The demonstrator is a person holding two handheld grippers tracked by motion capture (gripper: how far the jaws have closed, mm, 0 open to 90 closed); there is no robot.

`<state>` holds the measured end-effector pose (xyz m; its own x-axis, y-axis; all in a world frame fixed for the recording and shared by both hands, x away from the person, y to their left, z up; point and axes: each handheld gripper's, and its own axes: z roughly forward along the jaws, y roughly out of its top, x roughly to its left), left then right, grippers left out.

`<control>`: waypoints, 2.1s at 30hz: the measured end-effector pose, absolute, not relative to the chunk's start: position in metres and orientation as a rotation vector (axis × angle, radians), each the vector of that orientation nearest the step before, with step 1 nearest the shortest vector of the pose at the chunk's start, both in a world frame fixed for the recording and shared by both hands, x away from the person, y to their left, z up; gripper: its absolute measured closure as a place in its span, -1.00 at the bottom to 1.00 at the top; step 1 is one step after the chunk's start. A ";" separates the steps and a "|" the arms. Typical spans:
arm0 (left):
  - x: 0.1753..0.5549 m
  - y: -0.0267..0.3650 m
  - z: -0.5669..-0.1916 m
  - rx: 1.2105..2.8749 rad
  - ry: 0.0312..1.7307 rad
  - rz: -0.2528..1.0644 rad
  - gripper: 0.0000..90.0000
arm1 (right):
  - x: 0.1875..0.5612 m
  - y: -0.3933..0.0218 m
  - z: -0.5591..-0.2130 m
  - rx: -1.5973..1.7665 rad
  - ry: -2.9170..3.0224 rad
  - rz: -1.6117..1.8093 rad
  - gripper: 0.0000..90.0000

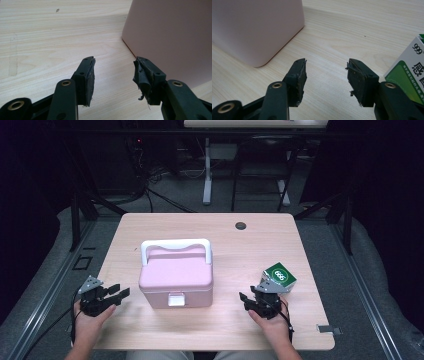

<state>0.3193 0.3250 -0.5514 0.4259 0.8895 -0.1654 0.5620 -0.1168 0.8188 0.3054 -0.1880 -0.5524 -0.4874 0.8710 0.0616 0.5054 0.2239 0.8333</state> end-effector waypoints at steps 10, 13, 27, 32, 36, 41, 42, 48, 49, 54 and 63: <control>0.318 0.319 -0.549 1.797 1.229 0.438 0.19 | 0.307 -0.186 -0.552 1.271 2.082 1.178 0.11; 0.317 0.317 -0.548 1.799 1.224 0.443 0.22 | 0.308 -0.183 -0.553 1.274 2.086 1.172 0.15; 0.318 0.304 -0.545 1.793 1.201 0.443 0.53 | 0.306 -0.170 -0.547 1.226 2.098 1.204 0.31; 0.322 0.300 -0.543 1.799 1.193 0.453 0.64 | 0.308 -0.166 -0.543 1.213 2.098 1.208 0.35; 0.335 0.297 -0.542 1.789 1.195 0.442 0.69 | 0.315 -0.159 -0.538 1.219 2.097 1.221 0.41; 0.343 0.291 -0.540 1.793 1.180 0.434 0.84 | 0.328 -0.148 -0.534 1.226 2.090 1.254 0.52; 0.343 0.289 -0.540 1.805 1.181 0.435 0.84 | 0.330 -0.146 -0.534 1.219 2.090 1.256 0.53; 0.338 0.279 -0.540 1.812 1.166 0.410 0.87 | 0.336 -0.133 -0.537 1.211 2.104 1.271 0.56; 0.337 0.277 -0.540 1.824 1.155 0.406 0.87 | 0.335 -0.130 -0.538 1.193 2.110 1.261 0.55; 0.334 0.271 -0.541 1.843 1.138 0.411 0.91 | 0.331 -0.127 -0.536 1.182 2.104 1.284 0.55; 0.332 0.266 -0.540 1.834 1.112 0.396 0.84 | 0.329 -0.115 -0.536 1.172 2.095 1.296 0.61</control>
